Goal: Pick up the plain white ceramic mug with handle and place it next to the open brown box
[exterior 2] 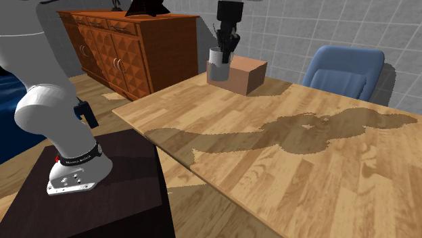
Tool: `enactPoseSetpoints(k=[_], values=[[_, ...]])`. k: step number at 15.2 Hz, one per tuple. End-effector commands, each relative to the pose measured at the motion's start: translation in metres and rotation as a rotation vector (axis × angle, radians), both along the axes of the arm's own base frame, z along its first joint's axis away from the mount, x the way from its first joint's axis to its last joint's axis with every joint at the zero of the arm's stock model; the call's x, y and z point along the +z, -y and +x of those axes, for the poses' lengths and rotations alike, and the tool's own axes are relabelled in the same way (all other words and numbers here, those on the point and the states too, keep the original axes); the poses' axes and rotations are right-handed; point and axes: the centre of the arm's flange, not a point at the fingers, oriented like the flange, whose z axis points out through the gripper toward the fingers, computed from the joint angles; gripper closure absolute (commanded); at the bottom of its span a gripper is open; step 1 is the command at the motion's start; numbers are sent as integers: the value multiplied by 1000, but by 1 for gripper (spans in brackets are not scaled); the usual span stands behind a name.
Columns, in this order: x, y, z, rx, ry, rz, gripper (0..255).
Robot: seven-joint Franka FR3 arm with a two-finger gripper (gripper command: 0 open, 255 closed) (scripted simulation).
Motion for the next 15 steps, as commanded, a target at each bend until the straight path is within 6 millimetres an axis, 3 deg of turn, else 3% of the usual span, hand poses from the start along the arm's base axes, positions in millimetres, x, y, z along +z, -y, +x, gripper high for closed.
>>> enactPoseSetpoints(k=[1, 15], values=[[-6, -30, 0, -1, 0, 0, 255], [-5, -215, 10, -1, 0, 0, 255]])
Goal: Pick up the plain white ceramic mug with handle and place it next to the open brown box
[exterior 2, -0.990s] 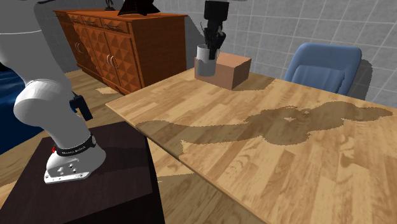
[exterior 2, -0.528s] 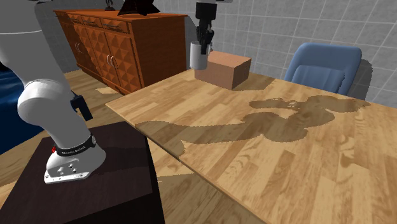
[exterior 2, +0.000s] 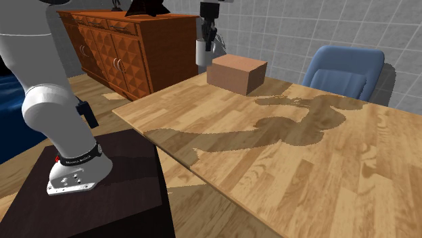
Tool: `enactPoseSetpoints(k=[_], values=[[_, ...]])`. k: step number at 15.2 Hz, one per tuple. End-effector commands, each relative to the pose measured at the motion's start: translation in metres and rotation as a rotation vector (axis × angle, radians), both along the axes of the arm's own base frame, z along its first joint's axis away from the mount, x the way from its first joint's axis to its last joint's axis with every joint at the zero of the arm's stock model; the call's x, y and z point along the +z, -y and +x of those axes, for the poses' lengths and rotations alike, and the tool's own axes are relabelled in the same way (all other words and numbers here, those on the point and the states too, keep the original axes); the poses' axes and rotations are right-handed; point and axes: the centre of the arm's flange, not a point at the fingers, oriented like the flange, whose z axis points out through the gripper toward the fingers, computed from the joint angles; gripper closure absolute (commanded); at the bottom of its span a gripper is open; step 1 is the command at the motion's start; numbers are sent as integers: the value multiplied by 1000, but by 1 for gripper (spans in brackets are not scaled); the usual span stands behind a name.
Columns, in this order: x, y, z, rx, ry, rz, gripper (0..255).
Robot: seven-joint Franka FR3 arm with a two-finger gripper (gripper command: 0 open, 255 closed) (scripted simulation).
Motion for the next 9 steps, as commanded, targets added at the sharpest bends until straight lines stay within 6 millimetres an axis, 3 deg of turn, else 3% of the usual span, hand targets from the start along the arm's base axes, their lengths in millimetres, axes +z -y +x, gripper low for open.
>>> enactPoseSetpoints(k=[1, 9], values=[[0, -28, 0, -1, 0, 0, 255], [0, -133, 6, -1, 0, 0, 255]])
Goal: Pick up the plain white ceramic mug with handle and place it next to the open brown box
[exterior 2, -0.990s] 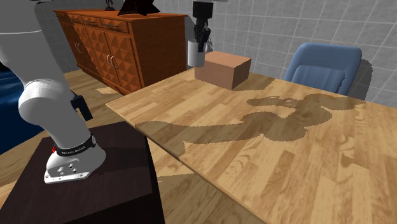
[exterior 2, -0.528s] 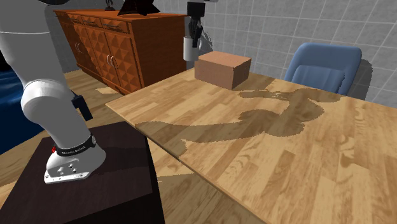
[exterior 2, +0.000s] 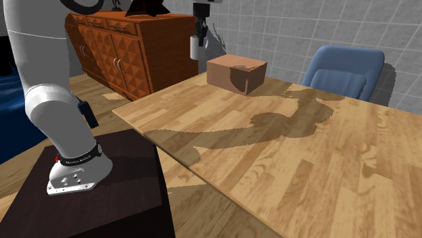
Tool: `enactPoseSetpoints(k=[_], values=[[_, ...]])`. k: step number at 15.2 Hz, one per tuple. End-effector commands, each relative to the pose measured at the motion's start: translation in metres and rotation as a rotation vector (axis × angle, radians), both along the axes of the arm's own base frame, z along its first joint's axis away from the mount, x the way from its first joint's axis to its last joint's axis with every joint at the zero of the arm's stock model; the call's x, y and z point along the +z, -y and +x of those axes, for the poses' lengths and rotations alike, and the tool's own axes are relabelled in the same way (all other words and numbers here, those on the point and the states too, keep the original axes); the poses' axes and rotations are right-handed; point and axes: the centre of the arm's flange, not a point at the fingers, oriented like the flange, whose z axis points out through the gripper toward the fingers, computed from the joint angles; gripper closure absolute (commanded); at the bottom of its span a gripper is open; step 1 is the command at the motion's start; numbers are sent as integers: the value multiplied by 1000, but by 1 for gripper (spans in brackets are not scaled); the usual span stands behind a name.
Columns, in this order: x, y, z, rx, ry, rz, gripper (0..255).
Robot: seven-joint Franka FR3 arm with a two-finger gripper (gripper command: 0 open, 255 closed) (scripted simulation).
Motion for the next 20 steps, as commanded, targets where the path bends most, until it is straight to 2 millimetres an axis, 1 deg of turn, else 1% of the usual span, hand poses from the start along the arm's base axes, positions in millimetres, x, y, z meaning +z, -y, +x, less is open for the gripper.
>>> enactPoseSetpoints(k=[1, 2, 3, 20], values=[[4, -27, 1, -2, 0, 0, 255], [4, -41, 2, -2, 0, 0, 255], [4, -60, 3, -2, 0, 0, 255], [-86, -60, 3, -2, 0, 0, 255]])
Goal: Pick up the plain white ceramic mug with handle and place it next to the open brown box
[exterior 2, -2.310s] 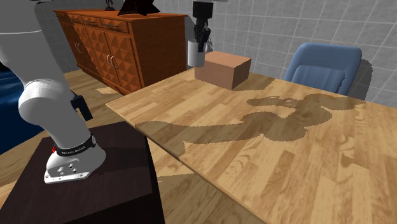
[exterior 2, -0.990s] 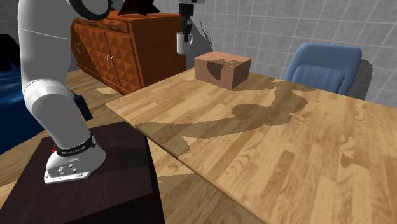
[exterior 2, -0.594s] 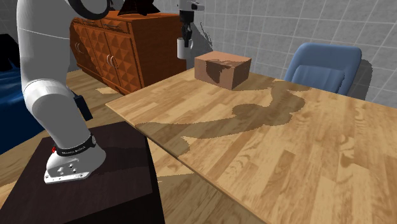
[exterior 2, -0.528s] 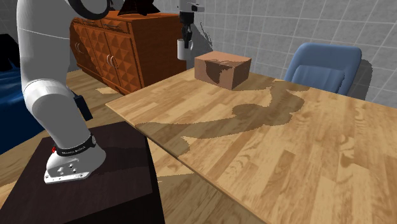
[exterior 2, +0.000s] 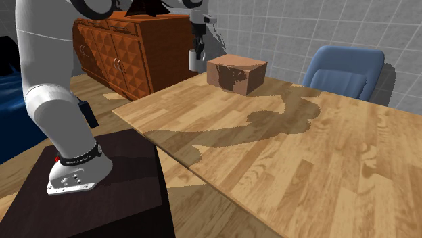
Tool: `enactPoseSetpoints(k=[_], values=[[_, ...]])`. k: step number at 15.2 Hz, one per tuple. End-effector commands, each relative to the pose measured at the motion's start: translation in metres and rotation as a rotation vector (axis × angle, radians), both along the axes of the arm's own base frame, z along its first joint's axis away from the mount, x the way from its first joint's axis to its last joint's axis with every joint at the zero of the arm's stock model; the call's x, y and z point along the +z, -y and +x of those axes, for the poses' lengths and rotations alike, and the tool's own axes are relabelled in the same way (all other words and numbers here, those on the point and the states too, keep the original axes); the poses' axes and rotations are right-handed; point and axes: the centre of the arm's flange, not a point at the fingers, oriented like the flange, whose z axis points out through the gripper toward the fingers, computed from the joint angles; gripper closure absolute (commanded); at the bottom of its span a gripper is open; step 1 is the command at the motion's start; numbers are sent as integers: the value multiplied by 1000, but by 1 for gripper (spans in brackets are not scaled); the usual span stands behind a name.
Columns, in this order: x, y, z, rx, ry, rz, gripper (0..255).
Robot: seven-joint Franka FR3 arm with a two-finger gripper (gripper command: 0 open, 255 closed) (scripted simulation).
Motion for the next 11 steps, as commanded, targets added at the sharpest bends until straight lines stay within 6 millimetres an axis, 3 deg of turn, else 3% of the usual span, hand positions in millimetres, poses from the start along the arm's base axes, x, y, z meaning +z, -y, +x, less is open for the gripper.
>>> enactPoseSetpoints(k=[1, 11], values=[[-10, 0, 1, 0, 1, 0, 255], [-63, 0, 1, 0, 1, 0, 255]])
